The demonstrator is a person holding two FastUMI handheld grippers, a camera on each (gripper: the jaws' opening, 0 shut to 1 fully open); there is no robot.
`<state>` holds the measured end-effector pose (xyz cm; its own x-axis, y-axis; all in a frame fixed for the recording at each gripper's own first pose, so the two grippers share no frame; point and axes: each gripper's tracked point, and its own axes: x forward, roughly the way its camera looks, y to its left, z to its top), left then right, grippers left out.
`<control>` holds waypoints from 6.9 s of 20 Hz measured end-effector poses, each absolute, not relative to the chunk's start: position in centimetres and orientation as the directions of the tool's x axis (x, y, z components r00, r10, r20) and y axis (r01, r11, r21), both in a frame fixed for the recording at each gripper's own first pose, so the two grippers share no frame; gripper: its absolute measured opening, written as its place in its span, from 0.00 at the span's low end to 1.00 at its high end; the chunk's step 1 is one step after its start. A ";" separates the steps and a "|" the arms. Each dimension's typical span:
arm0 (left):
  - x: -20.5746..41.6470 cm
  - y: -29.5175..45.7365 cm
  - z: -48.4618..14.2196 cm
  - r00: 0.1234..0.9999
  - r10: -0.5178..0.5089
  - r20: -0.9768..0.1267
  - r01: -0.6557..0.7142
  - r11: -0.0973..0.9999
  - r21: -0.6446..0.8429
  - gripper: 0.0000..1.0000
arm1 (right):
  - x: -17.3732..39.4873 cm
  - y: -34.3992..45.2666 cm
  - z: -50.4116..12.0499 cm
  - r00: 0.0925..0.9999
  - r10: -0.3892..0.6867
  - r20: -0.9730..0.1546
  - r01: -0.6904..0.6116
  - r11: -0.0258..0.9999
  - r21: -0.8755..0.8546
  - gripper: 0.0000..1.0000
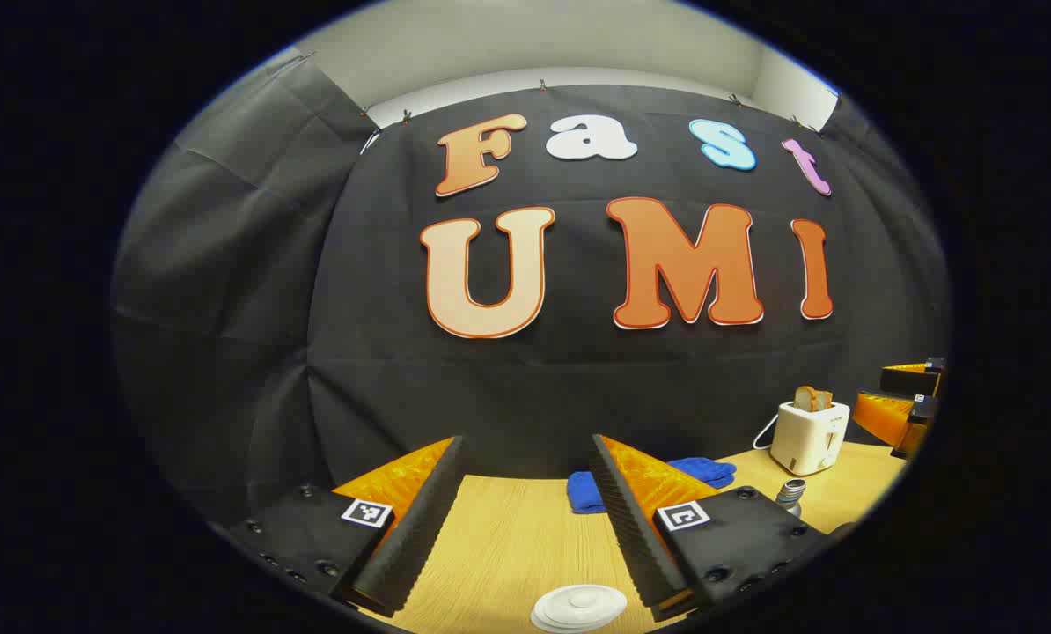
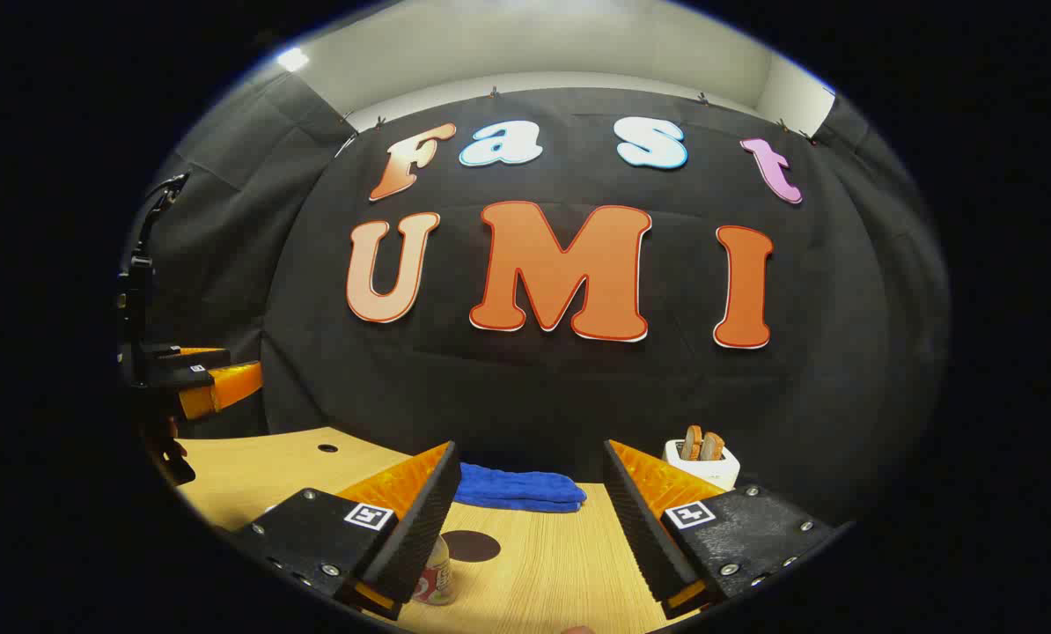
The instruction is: Open the teacup lid with one hand, grasp the water bottle and pour water into the teacup with the other hand; after pouring, place the water bottle on the coaster and then close the teacup lid.
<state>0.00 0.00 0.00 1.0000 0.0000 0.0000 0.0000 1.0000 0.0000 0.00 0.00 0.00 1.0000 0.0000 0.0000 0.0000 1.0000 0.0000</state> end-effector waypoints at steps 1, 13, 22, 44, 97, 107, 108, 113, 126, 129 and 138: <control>0.0 -0.2 -0.3 1.000 -0.005 -0.005 0.005 1.000 0.005 0.94 | 0.0 0.0 0.0 1.000 0.002 -0.001 -0.002 1.000 0.001 0.96; 0.0 -1.8 -5.0 0.995 -0.049 -0.087 0.049 0.999 -0.001 0.95 | -0.2 1.8 -3.0 0.997 0.058 -0.054 -0.056 0.998 0.029 0.96; -0.8 -2.6 -8.6 0.984 -0.087 -0.153 0.088 0.996 -0.003 0.95 | -0.7 3.5 -5.1 0.988 0.118 -0.095 -0.113 0.992 0.056 0.97; -2.0 -4.8 -20.7 0.880 -0.110 -0.462 0.134 0.991 0.018 0.73 | -1.8 8.5 -12.2 0.931 0.271 -0.247 -0.267 0.963 0.050 0.97; -3.0 6.9 -15.9 0.955 0.078 -0.286 -0.083 0.997 -0.006 0.33 | 4.6 10.6 -12.5 0.984 0.089 -0.151 -0.174 0.624 -0.762 0.74; -3.9 10.5 -16.6 0.947 0.126 -0.296 -0.138 0.990 -0.020 0.33 | 3.9 12.9 -11.7 0.990 0.136 -0.044 -0.090 0.351 -0.932 0.74; -4.0 10.9 -16.7 0.946 0.132 -0.297 -0.144 0.989 -0.018 0.33 | 4.1 13.0 -11.5 0.989 0.142 -0.035 -0.079 0.320 -0.944 0.73; -4.2 11.5 -16.8 0.944 0.137 -0.301 -0.151 0.988 -0.025 0.33 | 4.8 13.7 -10.8 0.985 0.174 0.005 -0.031 0.203 -0.979 0.74; -4.7 12.6 -17.3 0.941 0.141 -0.308 -0.161 0.986 -0.040 0.33 | 6.3 14.4 -7.7 0.949 0.272 0.158 0.183 -0.068 -0.981 0.74; -4.8 12.7 -16.9 0.941 0.147 -0.304 -0.167 0.985 -0.040 0.33 | 6.5 14.8 -7.2 0.939 0.298 0.172 0.207 -0.090 -0.974 0.74; -5.1 12.8 -16.8 0.943 0.149 -0.297 -0.169 0.985 -0.041 0.34 | 6.1 15.8 -6.5 0.920 0.322 0.222 0.276 -0.130 -0.953 0.73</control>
<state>-5.14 12.82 -16.79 0.9430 0.1494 -0.2973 -0.1688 0.9848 -0.0407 6.12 15.75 -6.53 0.9202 0.3223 0.2224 0.2755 -0.1295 -0.9525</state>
